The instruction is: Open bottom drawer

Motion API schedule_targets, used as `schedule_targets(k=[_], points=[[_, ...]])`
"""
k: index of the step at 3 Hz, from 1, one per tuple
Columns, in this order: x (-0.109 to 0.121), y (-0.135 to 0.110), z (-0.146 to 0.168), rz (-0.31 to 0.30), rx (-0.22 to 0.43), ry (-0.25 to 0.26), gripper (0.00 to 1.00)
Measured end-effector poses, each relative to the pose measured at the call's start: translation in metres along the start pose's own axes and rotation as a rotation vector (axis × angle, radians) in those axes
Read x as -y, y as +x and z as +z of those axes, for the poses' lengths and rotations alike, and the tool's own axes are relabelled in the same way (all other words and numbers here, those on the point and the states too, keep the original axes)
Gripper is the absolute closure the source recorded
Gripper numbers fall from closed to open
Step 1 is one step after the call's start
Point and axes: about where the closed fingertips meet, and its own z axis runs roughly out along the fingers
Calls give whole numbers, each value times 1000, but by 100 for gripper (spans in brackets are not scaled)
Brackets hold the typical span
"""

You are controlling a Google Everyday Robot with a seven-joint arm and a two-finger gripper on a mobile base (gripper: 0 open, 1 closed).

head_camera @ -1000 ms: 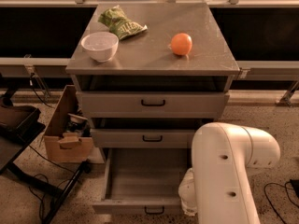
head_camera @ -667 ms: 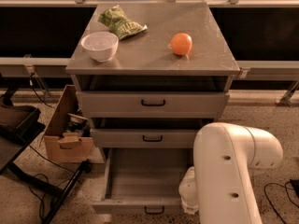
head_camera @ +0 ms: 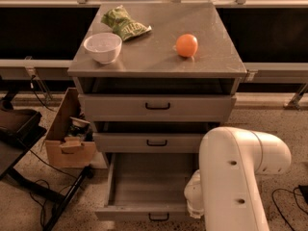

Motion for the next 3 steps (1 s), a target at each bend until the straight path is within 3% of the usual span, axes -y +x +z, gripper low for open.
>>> schedule_targets(k=[2,3], points=[[8,0,-1,-2,2,1,100],[9,0,-1,-2,2,1,84]])
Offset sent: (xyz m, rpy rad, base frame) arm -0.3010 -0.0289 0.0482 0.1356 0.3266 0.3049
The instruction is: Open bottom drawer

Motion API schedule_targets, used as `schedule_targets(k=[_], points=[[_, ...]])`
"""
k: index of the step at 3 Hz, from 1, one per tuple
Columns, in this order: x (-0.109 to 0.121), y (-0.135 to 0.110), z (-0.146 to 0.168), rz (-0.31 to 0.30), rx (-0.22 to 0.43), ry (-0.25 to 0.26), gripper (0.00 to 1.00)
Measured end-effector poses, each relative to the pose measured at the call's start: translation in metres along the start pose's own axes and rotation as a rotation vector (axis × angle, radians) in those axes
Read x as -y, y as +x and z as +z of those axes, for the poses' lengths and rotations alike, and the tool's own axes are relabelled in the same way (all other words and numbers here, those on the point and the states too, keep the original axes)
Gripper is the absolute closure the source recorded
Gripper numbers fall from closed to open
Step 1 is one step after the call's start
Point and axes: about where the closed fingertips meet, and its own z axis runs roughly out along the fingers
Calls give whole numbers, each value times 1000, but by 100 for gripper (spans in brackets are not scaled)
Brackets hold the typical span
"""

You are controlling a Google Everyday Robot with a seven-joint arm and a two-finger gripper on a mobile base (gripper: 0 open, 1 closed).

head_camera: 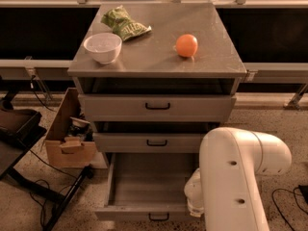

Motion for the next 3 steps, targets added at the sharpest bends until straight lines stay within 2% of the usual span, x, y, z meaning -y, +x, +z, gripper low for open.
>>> schedule_targets(k=[2,3], points=[[0,0,0,0,0,0,37],[0,0,0,0,0,0,8]])
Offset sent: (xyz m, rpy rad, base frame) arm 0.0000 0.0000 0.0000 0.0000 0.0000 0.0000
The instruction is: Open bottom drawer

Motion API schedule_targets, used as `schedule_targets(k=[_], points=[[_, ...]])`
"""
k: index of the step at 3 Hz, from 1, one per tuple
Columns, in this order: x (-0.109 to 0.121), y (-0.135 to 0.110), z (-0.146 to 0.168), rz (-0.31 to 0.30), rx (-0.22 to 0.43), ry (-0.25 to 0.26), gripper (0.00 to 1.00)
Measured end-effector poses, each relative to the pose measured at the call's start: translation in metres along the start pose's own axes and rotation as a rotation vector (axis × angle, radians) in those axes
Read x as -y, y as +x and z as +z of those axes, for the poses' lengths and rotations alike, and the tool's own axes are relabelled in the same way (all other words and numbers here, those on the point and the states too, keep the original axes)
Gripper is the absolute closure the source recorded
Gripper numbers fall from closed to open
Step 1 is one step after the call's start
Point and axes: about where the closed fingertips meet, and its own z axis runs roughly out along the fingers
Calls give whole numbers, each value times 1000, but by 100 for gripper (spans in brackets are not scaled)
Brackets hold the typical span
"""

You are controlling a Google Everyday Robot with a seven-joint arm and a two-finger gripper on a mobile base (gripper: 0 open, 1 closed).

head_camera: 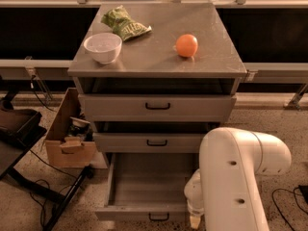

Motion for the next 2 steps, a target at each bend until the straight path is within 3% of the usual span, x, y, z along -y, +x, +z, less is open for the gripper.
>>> schedule_targets(k=[1,2], points=[[0,0,0,0,0,0,0],[-1,0,0,-5,3,-4,0]])
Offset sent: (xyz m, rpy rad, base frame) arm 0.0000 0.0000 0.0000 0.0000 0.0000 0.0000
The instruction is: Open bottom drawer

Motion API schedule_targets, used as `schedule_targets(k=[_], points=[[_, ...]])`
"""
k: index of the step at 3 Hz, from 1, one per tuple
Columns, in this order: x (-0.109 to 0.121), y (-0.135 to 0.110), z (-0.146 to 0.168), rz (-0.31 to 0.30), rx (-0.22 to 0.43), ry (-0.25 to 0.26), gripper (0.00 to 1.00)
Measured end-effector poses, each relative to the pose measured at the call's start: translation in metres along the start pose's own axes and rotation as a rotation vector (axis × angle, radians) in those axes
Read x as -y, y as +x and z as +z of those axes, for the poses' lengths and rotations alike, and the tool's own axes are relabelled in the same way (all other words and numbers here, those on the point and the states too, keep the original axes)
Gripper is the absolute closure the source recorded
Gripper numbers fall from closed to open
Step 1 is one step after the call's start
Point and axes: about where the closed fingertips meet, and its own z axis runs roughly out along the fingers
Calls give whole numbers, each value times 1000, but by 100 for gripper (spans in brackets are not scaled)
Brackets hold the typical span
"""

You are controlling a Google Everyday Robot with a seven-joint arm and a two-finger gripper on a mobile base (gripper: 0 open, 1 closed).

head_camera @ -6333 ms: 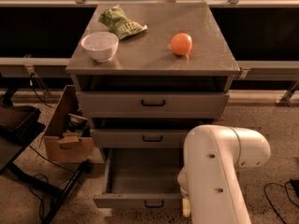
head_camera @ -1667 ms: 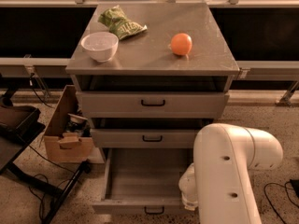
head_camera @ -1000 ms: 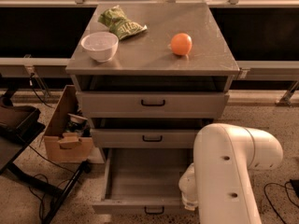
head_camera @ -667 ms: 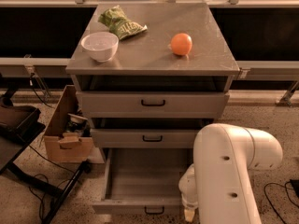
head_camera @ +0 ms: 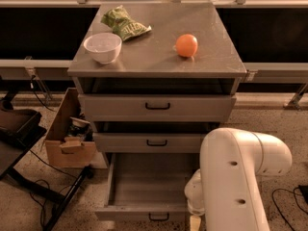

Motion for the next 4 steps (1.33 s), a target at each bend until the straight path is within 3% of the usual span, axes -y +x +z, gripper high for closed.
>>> schedule_targets(k=[1,2,3,4], points=[[-4,-2,-28,-31,-18,23,0],[-60,1,-110,-95,-26,15,0],[-152,25,-185,-89,25,-58,0],[-153,45,-272,2,180,65,0]])
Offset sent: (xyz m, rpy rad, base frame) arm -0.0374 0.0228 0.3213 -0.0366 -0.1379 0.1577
